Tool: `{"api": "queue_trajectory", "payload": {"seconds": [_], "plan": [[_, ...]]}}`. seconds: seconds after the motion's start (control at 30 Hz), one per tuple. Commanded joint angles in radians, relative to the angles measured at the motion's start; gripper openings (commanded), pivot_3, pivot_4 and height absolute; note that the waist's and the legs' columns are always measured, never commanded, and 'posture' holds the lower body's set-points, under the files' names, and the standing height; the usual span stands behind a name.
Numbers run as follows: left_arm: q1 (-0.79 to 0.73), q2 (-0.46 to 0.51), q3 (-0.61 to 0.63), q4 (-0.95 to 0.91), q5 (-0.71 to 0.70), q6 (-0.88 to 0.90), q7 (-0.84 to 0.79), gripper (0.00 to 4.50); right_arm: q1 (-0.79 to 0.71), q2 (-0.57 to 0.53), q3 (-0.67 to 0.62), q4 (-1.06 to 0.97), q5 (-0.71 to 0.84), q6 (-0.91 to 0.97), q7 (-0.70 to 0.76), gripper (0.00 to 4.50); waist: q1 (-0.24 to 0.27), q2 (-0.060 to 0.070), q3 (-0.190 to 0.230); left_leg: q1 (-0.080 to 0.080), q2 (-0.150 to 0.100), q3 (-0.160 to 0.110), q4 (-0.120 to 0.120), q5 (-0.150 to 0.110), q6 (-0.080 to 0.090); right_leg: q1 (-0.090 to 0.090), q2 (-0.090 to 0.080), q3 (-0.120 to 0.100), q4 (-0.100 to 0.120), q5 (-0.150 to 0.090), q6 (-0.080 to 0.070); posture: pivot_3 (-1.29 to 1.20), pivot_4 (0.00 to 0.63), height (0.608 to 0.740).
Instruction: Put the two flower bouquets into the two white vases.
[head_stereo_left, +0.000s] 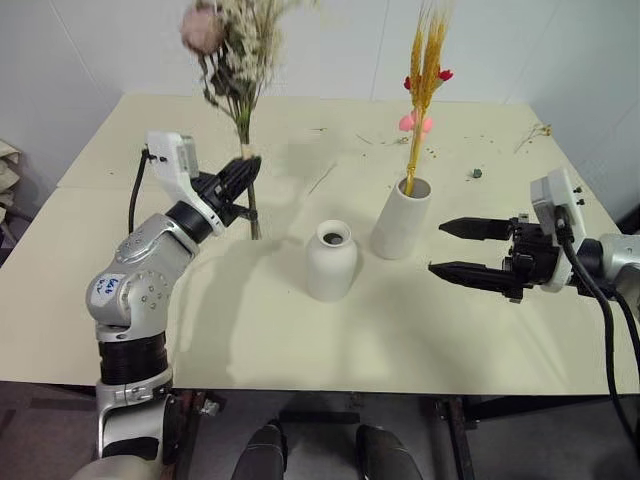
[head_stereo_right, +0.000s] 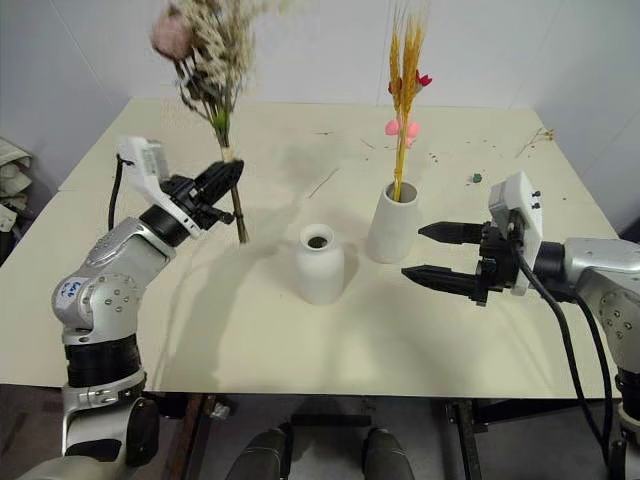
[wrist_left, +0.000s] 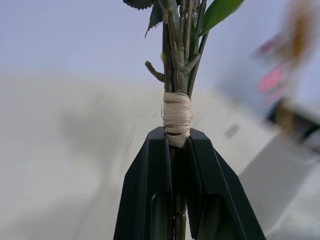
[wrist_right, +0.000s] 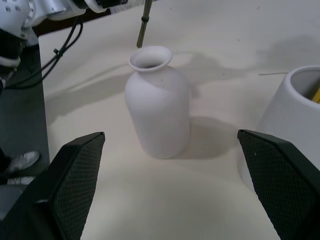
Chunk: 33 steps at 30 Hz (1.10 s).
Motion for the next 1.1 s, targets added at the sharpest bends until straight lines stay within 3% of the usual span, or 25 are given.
{"api": "queue_trajectory", "payload": {"seconds": [0.03,0.33,0.73,1.1], "plan": [[-0.044,-0.036,0.032,0.000,-0.098,-0.113,-0.137,0.08,0.010,0.013,-0.059,-0.058,0.039,-0.029,-0.013,4.50,-0.001,0.000,0.000,0.000,0.000,0.000,0.000,0.000,0.000,0.000,0.000,0.000,0.000,0.000,0.000,0.00,0.150,0.740],[-0.130,-0.058,-0.063,0.113,-0.214,-0.050,-0.375,0.08,0.060,0.057,-0.123,-0.143,0.102,-0.041,-0.080,4.50,-0.003,0.000,0.000,0.000,0.000,0.000,0.001,0.000,0.000,0.001,0.000,0.000,0.000,0.000,0.000,0.00,0.150,0.740],[-0.264,-0.095,-0.116,0.375,-0.144,-0.128,-0.547,0.08,0.210,0.022,-0.312,-0.220,0.223,-0.043,-0.082,4.50,-0.003,0.000,0.000,0.000,0.001,0.000,0.001,0.000,0.001,0.001,0.002,0.000,0.001,0.000,0.001,0.00,0.150,0.740],[-0.261,-0.107,-0.166,0.454,-0.060,-0.169,-0.628,0.08,0.283,0.024,-0.341,-0.269,0.239,-0.059,-0.147,4.50,-0.003,0.000,0.000,0.000,0.001,0.000,0.001,0.000,0.001,0.001,0.002,0.001,0.000,0.000,0.000,0.00,0.150,0.740]]}}
